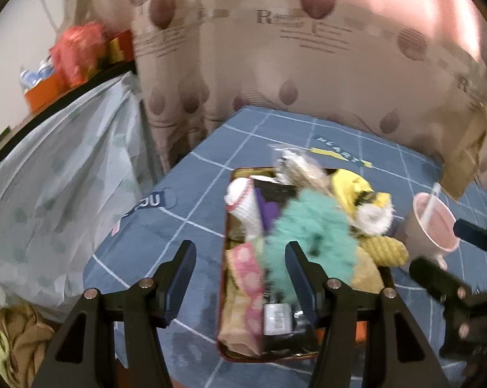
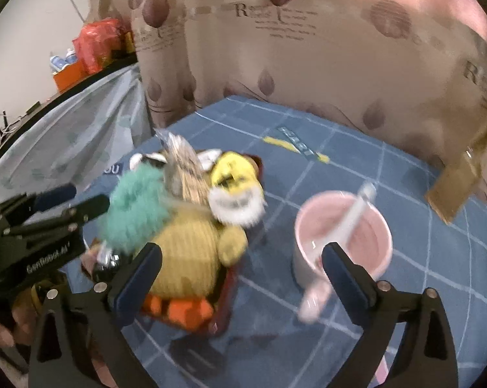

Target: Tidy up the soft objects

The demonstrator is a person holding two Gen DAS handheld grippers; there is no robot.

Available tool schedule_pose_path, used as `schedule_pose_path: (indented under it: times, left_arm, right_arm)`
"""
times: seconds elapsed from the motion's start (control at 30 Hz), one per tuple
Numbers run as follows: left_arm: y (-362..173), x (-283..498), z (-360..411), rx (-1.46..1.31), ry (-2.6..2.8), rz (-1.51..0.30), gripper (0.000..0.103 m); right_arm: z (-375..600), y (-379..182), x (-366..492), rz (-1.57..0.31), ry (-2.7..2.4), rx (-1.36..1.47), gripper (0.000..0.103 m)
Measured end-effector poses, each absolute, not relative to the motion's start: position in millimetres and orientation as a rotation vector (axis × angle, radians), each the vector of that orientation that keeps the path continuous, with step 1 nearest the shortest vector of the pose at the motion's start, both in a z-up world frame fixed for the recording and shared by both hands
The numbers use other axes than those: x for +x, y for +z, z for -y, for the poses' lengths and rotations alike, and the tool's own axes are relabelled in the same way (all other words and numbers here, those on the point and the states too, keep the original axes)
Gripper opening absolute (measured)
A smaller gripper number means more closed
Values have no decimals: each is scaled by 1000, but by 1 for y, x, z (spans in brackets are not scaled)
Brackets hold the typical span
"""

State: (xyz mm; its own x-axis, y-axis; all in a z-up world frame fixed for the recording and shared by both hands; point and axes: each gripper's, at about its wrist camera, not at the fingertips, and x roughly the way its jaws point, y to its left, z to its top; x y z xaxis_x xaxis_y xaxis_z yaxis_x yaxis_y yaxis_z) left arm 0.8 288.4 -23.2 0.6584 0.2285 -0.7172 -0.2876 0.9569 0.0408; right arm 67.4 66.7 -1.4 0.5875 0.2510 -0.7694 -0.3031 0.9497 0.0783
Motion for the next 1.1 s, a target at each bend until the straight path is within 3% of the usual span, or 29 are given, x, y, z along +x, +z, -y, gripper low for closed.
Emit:
schedule_pose_path:
  times: [1.1]
  left_arm:
    - [-18,0,-244,46,180,-799,59]
  right_arm:
    - [-47,-13,36,-930,235,-42,101]
